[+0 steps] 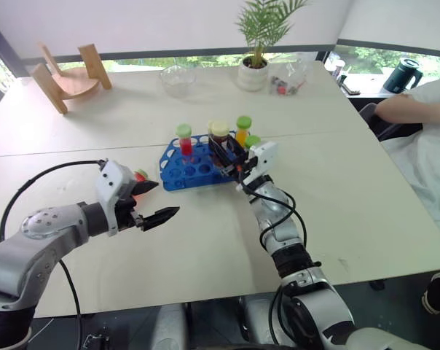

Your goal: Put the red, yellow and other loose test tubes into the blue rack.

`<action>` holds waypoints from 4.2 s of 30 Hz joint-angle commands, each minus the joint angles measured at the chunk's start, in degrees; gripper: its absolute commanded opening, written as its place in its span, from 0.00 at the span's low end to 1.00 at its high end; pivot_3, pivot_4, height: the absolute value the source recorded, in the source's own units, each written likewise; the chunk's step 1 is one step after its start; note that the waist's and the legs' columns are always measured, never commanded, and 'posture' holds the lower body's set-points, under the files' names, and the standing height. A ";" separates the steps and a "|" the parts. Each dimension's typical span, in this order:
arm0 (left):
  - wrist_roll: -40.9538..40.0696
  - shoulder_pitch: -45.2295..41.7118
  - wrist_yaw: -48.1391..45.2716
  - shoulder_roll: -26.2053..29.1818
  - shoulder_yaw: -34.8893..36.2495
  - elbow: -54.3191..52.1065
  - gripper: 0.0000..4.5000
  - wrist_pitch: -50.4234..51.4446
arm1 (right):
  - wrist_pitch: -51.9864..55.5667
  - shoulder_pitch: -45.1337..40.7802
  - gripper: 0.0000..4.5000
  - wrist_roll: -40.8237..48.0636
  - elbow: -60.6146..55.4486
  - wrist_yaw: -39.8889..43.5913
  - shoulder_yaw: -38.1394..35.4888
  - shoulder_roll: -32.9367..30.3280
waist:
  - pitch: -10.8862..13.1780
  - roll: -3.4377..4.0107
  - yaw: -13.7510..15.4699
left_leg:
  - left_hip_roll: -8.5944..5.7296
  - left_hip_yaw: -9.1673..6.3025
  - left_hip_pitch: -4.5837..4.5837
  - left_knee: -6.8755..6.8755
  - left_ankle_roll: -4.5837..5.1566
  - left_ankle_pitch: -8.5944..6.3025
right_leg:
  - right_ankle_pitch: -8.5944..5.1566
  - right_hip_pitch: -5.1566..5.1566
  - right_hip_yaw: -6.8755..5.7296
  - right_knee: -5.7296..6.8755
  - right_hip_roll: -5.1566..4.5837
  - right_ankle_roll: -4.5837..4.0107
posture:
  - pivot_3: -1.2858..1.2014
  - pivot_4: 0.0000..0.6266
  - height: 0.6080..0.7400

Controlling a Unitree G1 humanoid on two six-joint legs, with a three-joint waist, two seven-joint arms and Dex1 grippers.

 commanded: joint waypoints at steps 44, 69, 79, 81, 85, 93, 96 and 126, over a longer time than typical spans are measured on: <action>31.35 -57.90 -22.21 0.25 -41.90 65.68 1.00 15.51 | 49.61 9.49 0.98 25.12 -57.98 29.39 -7.74 -48.18 | 0.24 -0.28 1.60 | -0.08 -0.05 -0.25 0.16 0.14 -0.06 | -0.07 -0.13 -0.03 -0.06 0.06 0.06 | 0.52 0.24 1.00; 9.58 -35.12 -9.53 -12.41 6.02 26.18 0.18 2.60 | 48.64 10.67 1.00 23.03 -57.97 22.90 -7.80 -45.04 | 0.19 -0.19 2.06 | -0.04 -0.01 -0.20 0.31 0.12 -0.05 | -0.04 0.00 -0.02 0.02 -0.11 0.09 | 0.52 0.24 1.00; 17.45 -25.93 -2.79 -31.63 -3.35 30.03 0.18 -27.45 | 48.88 10.72 1.00 21.87 -58.56 20.12 -7.36 -43.40 | 0.21 -0.22 3.26 | -0.08 -0.06 0.01 0.70 0.12 -0.05 | 0.02 0.46 -0.02 -0.02 -0.02 0.17 | 0.52 0.24 1.00; 18.27 -26.15 -1.80 -33.13 -3.92 33.10 0.18 -31.47 | 48.95 11.27 1.00 21.83 -59.14 19.71 -7.38 -43.36 | 0.21 -0.22 3.25 | -0.08 -0.06 0.03 0.73 0.12 -0.05 | 0.02 0.50 -0.02 -0.03 -0.02 0.18 | 0.52 0.24 1.00; 20.69 -26.25 -1.69 -34.62 -5.89 38.73 0.18 -39.31 | 49.24 12.57 1.00 21.88 -60.58 18.59 -7.65 -43.23 | 0.21 -0.22 3.23 | -0.08 -0.09 0.03 0.74 0.15 -0.07 | 0.02 0.50 -0.03 -0.03 0.01 0.18 | 0.52 0.24 1.00; 22.48 -27.40 -1.83 -36.07 -7.56 47.87 0.18 -49.52 | 50.10 13.77 1.00 22.25 -62.30 16.88 -7.81 -43.16 | 0.20 -0.22 3.24 | -0.08 -0.09 0.08 0.76 0.18 -0.08 | 0.02 0.57 -0.03 -0.03 0.02 0.18 | 0.52 0.24 1.00; 22.44 -27.94 -2.09 -36.97 -7.69 50.59 0.18 -52.98 | 50.51 14.05 1.00 22.46 -62.89 16.39 -7.87 -43.13 | 0.20 -0.22 3.16 | -0.08 -0.09 0.11 0.80 0.18 -0.09 | 0.02 0.63 -0.04 -0.05 0.02 0.18 | 0.52 0.24 1.00; -3.39 -0.69 -11.19 2.84 8.25 4.73 0.99 -4.46 | 57.24 19.07 1.00 28.87 -58.12 22.53 -17.77 -52.21 | 0.25 -0.18 2.98 | 0.00 -0.08 0.12 0.65 0.31 -0.17 | -0.11 0.61 -0.07 -0.19 -0.03 -0.03 | 0.52 0.24 1.00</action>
